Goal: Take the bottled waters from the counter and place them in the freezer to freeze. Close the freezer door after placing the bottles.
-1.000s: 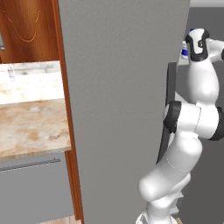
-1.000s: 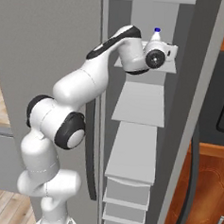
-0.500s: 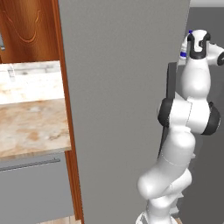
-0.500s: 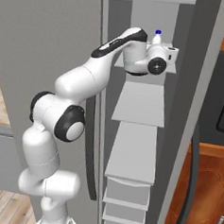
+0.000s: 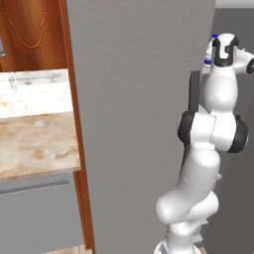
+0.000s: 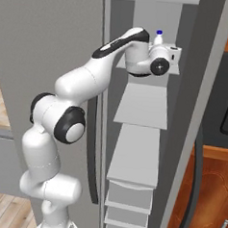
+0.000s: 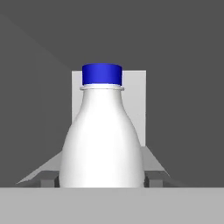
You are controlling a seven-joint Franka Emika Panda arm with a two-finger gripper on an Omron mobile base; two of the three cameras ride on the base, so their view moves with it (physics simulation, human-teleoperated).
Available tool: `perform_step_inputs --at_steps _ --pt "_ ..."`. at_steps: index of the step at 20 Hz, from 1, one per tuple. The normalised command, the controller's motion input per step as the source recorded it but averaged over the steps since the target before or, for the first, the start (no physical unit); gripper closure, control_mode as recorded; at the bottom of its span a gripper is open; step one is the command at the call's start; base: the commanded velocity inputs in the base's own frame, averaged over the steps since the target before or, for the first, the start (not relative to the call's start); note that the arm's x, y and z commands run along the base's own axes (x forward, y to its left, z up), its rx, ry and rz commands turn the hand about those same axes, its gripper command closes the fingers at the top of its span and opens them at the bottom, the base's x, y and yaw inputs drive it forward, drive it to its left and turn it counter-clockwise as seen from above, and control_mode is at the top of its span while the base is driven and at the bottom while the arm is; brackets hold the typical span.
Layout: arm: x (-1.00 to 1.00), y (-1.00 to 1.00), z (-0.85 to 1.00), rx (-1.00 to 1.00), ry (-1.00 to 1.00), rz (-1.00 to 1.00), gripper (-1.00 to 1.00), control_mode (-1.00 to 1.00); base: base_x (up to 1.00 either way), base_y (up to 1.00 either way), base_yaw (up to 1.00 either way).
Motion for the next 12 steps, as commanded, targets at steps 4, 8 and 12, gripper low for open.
perform_step_inputs --at_steps 4,8,12 --pt "0.00 0.00 0.00 0.00 0.01 0.00 -1.00 -1.00 0.00 0.00 0.00" --pt "0.00 0.00 0.00 0.00 0.00 0.00 -1.00 -1.00 0.00 0.00 0.00" --pt "0.00 0.00 0.00 0.00 0.00 0.00 -1.00 -1.00 0.00 0.00 0.00"
